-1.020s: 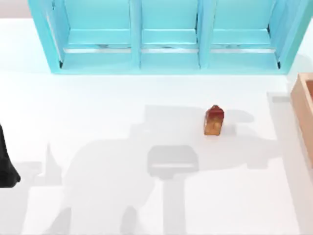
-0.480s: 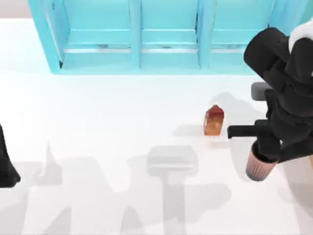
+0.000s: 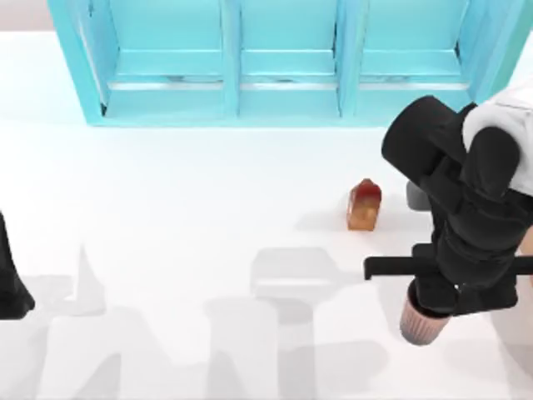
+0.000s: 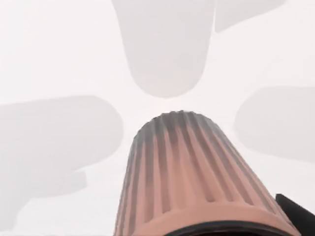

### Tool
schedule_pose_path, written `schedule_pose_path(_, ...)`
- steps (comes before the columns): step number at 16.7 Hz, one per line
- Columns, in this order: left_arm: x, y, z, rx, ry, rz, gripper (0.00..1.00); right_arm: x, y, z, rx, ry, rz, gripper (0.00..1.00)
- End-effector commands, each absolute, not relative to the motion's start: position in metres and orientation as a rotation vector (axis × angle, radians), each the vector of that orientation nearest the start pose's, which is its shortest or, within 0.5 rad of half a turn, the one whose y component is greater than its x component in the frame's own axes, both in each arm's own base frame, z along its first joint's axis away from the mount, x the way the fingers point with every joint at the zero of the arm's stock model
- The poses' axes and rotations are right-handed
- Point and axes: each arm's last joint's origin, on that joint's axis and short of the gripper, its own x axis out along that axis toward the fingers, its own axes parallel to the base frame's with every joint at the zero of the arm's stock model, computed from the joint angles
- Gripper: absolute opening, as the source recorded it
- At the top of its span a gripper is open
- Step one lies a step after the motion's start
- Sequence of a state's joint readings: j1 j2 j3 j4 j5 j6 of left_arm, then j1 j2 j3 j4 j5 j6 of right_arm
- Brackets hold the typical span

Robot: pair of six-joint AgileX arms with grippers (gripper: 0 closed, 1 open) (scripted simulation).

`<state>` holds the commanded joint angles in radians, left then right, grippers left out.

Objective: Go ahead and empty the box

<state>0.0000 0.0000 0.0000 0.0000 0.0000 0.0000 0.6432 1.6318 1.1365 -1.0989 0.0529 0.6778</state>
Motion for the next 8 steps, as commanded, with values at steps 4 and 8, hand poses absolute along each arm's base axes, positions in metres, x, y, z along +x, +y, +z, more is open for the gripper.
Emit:
schedule_pose_path(4, 0.106, -0.001, 0.160, 0.000, 0.000, 0.000, 1.00, 0.229, 0.171, 0.190, -0.014, 1.559, -0.075, 0.00)
schedule_pose_path(8, 0.106, -0.001, 0.160, 0.000, 0.000, 0.000, 1.00, 0.228, 0.173, 0.164, -0.015, 1.553, -0.069, 0.00)
